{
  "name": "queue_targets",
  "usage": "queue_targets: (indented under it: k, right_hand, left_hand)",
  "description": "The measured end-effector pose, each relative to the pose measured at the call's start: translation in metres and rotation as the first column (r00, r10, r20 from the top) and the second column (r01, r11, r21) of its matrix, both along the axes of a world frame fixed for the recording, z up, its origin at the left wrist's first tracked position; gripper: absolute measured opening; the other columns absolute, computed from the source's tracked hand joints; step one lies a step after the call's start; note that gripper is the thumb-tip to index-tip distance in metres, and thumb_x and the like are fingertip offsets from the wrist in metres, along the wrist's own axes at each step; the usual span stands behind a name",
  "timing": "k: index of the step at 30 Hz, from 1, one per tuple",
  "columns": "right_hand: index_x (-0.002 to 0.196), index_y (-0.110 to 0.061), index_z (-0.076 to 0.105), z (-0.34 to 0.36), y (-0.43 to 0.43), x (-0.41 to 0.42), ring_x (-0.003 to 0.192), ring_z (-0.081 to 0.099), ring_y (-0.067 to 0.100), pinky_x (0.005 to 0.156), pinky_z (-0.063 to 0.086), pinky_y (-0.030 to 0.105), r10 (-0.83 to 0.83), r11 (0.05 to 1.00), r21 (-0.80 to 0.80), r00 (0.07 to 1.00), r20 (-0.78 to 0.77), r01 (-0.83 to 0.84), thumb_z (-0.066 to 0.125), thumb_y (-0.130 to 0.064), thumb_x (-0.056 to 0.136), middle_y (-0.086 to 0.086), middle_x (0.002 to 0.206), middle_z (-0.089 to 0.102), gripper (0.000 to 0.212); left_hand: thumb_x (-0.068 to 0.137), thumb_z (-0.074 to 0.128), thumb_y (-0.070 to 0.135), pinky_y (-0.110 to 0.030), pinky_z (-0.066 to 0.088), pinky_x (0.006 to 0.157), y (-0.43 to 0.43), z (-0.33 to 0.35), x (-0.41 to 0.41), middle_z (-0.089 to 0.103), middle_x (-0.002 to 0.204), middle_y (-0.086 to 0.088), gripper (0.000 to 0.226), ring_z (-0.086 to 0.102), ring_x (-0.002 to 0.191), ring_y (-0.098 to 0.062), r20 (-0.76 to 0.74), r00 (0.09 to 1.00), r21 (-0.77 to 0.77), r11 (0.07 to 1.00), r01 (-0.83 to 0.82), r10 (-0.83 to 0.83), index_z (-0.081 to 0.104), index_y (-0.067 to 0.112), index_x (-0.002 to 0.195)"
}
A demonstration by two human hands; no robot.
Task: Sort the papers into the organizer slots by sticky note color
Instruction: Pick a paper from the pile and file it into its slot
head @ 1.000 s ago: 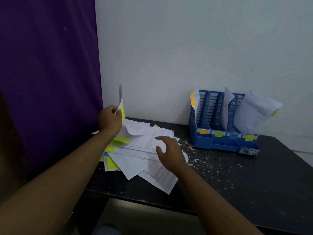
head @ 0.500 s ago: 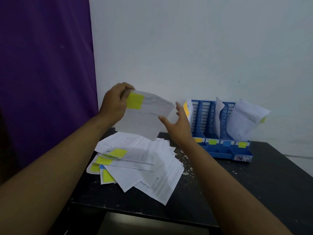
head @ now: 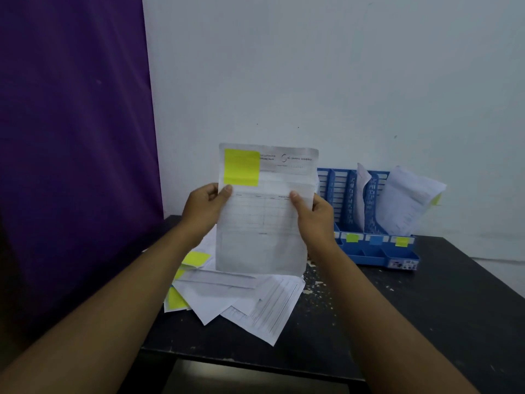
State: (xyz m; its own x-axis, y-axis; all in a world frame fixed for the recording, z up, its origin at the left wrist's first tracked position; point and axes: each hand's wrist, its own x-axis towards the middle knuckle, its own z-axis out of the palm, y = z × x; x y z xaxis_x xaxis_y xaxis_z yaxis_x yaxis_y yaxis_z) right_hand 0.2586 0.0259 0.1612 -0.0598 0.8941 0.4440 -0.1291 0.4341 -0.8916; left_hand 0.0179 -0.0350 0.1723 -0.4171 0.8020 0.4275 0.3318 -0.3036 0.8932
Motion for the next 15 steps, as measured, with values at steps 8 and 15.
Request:
queue_targets:
  k: [8,15]
  right_hand:
    - [0.112,-0.030,0.076,-0.015,0.002,0.016,0.090,0.075,0.001,0.070,0.060,0.019,-0.011,0.999,-0.044,1.000,0.015,0.012,0.068,-0.036,0.102,-0.015,0.097,0.079,0.015]
    - [0.114,-0.023,0.078,-0.012,0.002,0.025,0.094,0.076,0.009,0.081,0.064,0.033,-0.028,0.998,-0.060,0.999,0.022,0.029,0.070,-0.037,0.100,-0.008,0.103,0.080,0.021]
  left_hand:
    - [0.104,0.065,0.041,-0.027,0.037,0.061,-0.001,-0.020,0.027,0.053,0.072,0.000,0.046,0.046,0.067,-0.011,0.065,0.998,-0.031,1.000,0.001,0.001,0.054,0.004,0.078]
    - [0.104,0.066,0.038,-0.029,0.053,0.073,-0.004,-0.018,0.036,0.066,0.068,0.011,0.039,0.061,0.066,-0.003,0.076,0.996,-0.027,0.999,0.038,-0.036,0.059,0.017,0.071]
